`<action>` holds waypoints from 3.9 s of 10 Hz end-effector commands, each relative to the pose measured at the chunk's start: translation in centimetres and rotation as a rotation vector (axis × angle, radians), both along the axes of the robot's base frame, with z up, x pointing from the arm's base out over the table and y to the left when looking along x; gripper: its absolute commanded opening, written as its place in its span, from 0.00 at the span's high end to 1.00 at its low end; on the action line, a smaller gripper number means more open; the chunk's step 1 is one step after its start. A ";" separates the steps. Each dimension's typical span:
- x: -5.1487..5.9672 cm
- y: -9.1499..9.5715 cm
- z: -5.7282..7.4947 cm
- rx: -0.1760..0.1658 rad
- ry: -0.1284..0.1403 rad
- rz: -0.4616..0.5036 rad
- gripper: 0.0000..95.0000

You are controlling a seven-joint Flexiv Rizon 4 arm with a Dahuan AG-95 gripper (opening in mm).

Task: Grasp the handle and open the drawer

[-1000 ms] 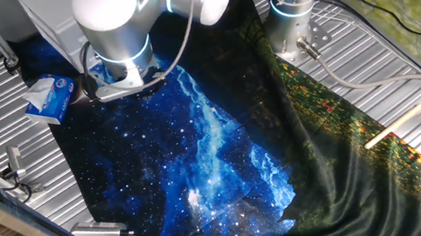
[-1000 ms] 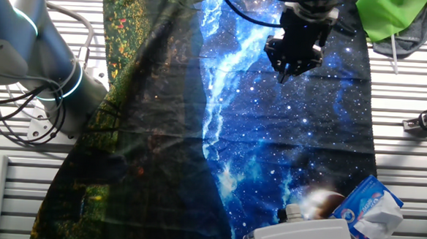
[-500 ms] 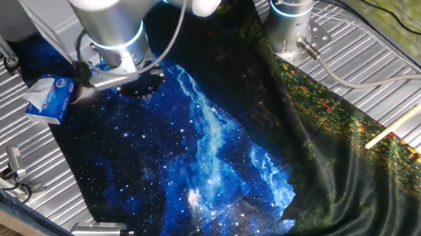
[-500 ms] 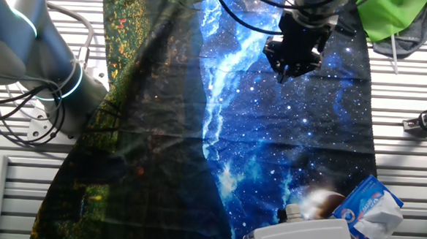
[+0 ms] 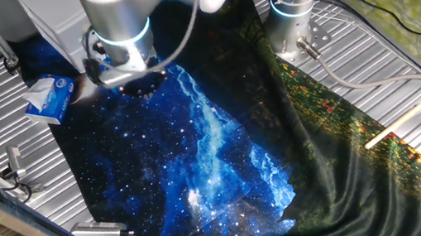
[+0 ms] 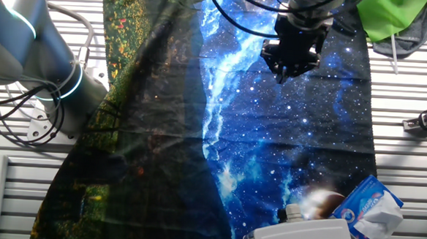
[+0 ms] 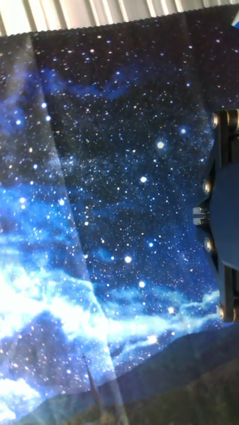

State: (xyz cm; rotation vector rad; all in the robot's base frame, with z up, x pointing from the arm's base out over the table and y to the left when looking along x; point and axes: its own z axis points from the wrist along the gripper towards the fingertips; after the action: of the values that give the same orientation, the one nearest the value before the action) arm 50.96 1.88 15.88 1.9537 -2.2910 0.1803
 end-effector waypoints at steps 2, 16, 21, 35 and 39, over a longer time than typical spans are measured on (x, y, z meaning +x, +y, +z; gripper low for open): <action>-0.1 -1.6 -0.7 -0.064 0.035 0.042 1.00; -0.5 -10.4 -2.4 -0.049 0.039 0.086 1.00; 0.9 -13.5 -3.0 -0.042 0.038 0.110 1.00; 1.8 -15.1 -2.8 -0.008 -0.008 0.160 1.00; 1.8 -15.1 -2.8 -0.014 0.002 0.136 1.00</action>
State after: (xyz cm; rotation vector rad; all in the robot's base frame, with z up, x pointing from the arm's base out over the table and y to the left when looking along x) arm 52.76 -13.27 13.02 2.1003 -2.1515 0.2110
